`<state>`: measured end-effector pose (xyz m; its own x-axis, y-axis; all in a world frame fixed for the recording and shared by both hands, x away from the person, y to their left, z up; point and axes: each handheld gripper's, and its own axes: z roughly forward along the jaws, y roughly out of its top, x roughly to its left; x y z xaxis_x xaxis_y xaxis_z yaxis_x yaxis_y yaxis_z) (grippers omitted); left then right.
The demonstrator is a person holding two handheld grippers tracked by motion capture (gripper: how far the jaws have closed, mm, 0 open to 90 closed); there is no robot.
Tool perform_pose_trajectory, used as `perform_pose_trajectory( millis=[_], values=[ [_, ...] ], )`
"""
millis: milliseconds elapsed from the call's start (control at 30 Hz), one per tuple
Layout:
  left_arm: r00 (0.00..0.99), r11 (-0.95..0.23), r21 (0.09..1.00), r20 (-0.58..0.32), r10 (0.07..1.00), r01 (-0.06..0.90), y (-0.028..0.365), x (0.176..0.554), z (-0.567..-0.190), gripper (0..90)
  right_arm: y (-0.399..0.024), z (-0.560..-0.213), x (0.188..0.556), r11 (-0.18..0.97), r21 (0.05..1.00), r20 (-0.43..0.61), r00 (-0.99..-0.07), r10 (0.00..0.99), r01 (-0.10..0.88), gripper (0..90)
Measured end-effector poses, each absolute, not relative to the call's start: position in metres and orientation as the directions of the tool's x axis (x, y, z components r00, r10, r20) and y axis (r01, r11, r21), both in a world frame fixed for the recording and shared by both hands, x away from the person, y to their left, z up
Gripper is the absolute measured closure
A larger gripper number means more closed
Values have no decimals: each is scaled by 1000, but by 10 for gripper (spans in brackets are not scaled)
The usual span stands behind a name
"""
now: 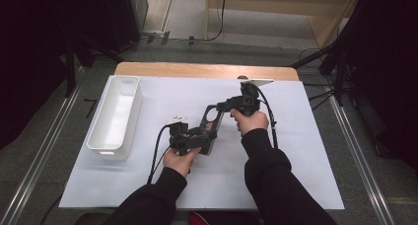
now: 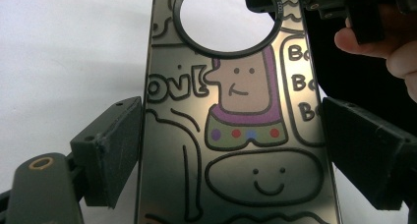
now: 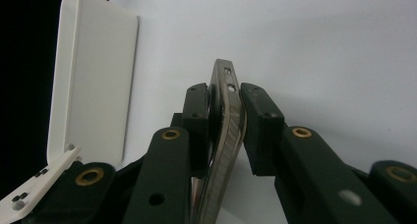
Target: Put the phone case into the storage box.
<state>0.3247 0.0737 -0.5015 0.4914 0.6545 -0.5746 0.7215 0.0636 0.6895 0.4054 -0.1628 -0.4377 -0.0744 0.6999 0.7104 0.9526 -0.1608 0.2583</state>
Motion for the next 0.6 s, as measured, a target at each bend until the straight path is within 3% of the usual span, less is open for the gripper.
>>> perform_pose_trajectory(
  millis=[600],
  values=[
    [490,70,691,-577,654,720,74,327,-504,117,-157,-433,409,-166,252,715,-68,696,953,748]
  ],
)
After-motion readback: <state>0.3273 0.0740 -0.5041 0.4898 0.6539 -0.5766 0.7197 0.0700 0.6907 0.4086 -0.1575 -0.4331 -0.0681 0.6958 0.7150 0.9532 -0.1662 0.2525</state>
